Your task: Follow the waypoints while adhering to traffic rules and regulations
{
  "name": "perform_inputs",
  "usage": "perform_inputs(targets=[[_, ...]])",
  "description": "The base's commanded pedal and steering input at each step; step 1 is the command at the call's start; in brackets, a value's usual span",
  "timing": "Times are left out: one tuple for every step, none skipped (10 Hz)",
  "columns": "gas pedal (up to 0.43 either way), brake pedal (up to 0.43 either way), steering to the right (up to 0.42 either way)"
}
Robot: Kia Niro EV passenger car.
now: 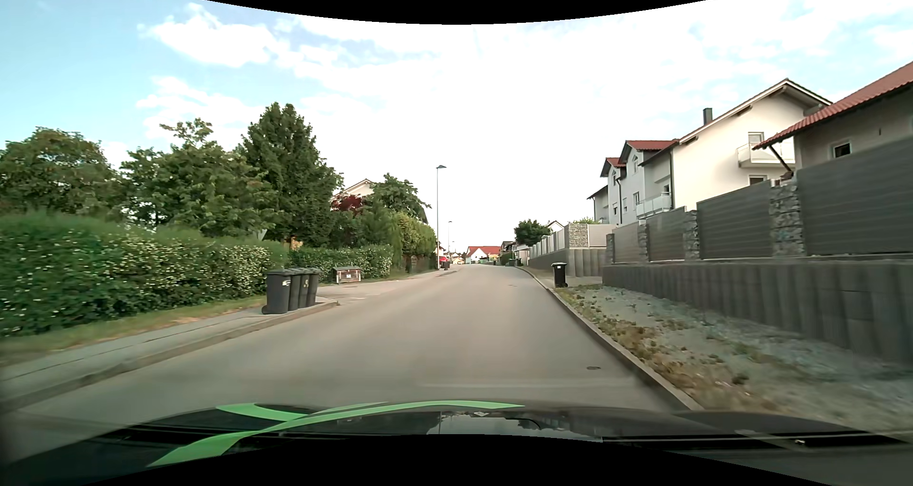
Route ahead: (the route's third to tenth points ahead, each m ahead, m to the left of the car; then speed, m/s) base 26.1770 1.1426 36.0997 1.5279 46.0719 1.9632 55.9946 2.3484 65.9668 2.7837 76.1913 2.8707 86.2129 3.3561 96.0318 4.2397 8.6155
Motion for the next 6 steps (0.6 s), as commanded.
perform_inputs(targets=[[0.197,0.000,0.038],[0.197,0.000,0.035],[0.197,0.000,0.034],[0.197,0.000,0.031],[0.197,0.000,0.028],[0.197,0.000,0.023]])
